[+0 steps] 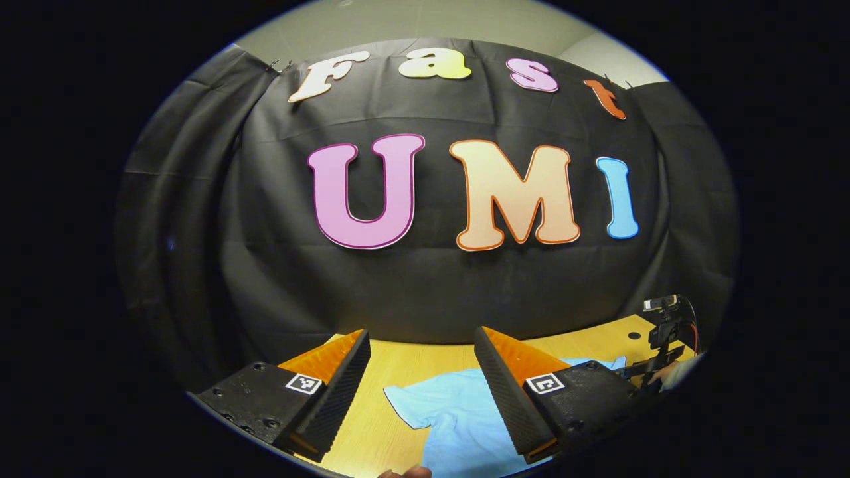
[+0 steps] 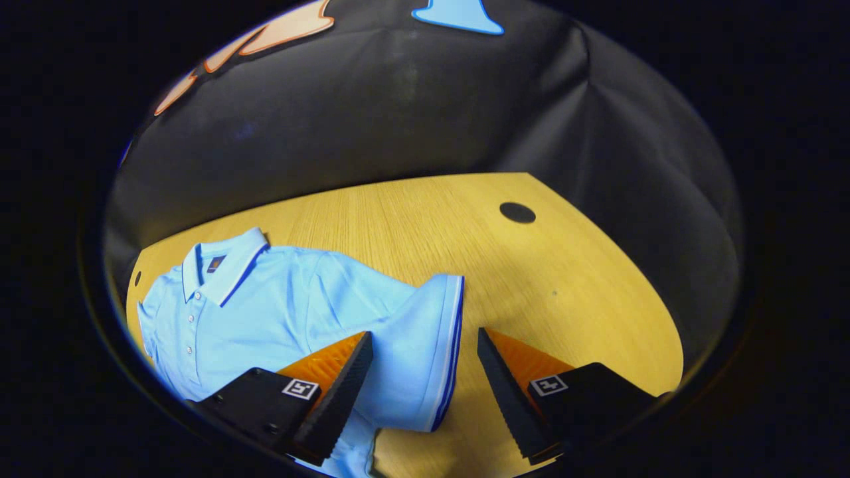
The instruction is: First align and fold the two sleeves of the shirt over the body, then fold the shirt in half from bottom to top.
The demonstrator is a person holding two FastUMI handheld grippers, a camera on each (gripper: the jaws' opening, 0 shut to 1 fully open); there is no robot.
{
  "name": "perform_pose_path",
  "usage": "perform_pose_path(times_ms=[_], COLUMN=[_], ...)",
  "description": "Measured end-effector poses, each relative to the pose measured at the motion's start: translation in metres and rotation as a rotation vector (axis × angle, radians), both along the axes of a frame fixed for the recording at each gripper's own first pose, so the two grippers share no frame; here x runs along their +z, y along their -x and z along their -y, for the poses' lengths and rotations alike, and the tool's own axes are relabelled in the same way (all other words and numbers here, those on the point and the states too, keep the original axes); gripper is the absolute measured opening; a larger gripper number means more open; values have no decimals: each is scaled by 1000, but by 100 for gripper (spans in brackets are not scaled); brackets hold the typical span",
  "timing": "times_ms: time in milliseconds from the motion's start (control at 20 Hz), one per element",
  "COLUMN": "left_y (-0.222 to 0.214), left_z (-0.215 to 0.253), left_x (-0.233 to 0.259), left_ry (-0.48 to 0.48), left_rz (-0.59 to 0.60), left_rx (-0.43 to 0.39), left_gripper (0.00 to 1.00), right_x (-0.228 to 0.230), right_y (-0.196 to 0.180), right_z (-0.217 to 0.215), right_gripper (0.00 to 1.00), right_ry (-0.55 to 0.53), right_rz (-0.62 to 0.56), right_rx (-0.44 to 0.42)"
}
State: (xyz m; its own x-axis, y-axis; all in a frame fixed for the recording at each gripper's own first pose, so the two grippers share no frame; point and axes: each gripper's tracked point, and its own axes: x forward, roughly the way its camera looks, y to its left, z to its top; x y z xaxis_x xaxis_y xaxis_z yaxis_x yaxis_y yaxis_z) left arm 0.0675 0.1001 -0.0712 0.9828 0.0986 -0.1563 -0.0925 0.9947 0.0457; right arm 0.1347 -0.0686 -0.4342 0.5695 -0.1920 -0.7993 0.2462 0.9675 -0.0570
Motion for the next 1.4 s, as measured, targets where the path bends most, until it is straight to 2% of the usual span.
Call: perform_pose_path(times_ms=[50,200,500,550,650,700,1050,1150,1400], left_y=[-1,-4,-3,-2,0,0,3,2,2], left_z=[0,0,0,-2,-7,-9,-18,-22,-33], left_x=[0,-2,-7,-8,-7,-7,-20,-24,-43], left_ry=[-2,-4,16,16,15,15,46,49,59], left_rz=[0,1,-17,-16,-13,-13,-41,-48,-91], left_rx=[1,1,-1,2,10,14,24,24,29], left_gripper=[95,95,95,95,95,95,95,96,95], right_x=[-4,-5,6,3,15,24,51,49,35], right_y=[-2,-4,-3,-4,-12,-17,-27,-24,-10], right_z=[0,-4,-18,-24,-34,-42,-123,-153,-202], right_gripper=[100,90,13,5,2,5,5,5,5], right_ry=[-16,-37,-82,-108,-134,-151,-330,-381,-415], right_rz=[-5,-6,-7,-9,32,58,119,106,64], right_rx=[-7,-11,-50,-56,-53,-44,10,55,143])
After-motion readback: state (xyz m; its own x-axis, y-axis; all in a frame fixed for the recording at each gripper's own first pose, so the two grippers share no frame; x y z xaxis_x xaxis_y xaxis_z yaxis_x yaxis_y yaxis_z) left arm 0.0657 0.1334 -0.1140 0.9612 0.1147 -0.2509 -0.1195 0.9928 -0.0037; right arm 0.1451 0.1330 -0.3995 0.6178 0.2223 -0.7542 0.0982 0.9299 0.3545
